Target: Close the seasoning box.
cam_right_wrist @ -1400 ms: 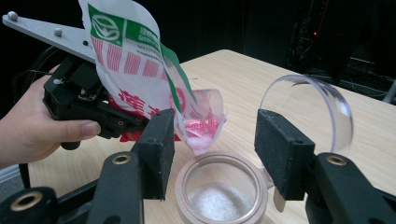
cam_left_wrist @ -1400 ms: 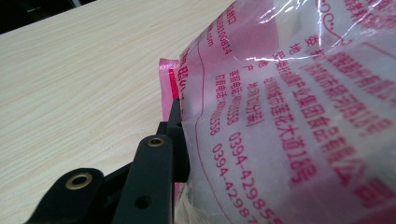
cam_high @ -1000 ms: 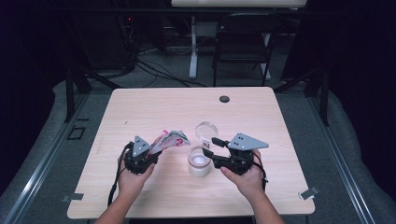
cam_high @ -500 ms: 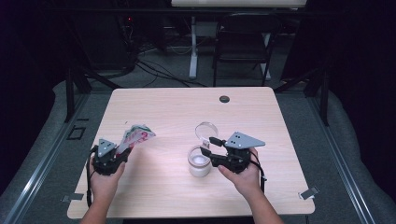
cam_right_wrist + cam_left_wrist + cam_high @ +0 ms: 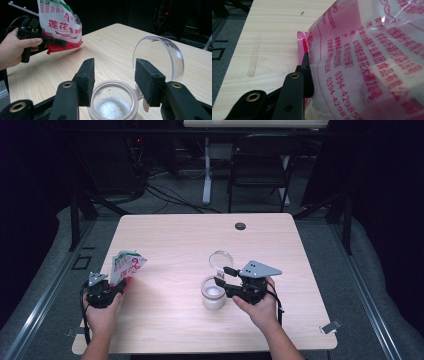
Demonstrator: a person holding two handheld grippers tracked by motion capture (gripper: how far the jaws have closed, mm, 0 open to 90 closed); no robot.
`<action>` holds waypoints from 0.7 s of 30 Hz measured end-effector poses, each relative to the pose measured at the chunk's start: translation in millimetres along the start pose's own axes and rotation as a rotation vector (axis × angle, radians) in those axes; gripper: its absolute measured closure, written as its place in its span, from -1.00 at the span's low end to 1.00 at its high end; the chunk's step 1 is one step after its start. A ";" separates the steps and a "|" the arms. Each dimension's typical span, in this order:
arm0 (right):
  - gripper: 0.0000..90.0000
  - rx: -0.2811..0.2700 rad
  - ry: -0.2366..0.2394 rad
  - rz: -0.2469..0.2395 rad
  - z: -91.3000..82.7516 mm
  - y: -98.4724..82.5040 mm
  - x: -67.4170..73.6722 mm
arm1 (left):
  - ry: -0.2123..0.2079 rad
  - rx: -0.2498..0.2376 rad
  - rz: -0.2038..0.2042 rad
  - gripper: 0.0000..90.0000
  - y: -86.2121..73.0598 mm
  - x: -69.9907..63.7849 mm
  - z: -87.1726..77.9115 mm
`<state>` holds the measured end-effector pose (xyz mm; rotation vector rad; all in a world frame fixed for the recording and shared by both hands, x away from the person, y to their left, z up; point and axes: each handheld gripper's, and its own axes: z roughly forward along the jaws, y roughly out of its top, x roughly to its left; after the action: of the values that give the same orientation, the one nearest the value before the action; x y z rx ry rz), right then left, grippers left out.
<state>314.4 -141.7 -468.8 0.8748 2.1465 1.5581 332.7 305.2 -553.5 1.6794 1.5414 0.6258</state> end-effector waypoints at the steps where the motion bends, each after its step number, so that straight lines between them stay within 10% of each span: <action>1: 0.11 0.003 0.000 0.002 0.3 -0.2 -0.2 | 0.001 0.011 0.002 0.54 -0.4 0.7 0.3; 21: 0.12 -0.004 0.003 0.000 5.0 -0.9 0.4 | -0.019 0.065 -0.052 0.35 -8.5 1.3 10.9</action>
<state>316.8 -138.0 -471.3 0.8724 2.1443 1.5641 336.2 304.2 -567.0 1.6822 1.6022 0.5368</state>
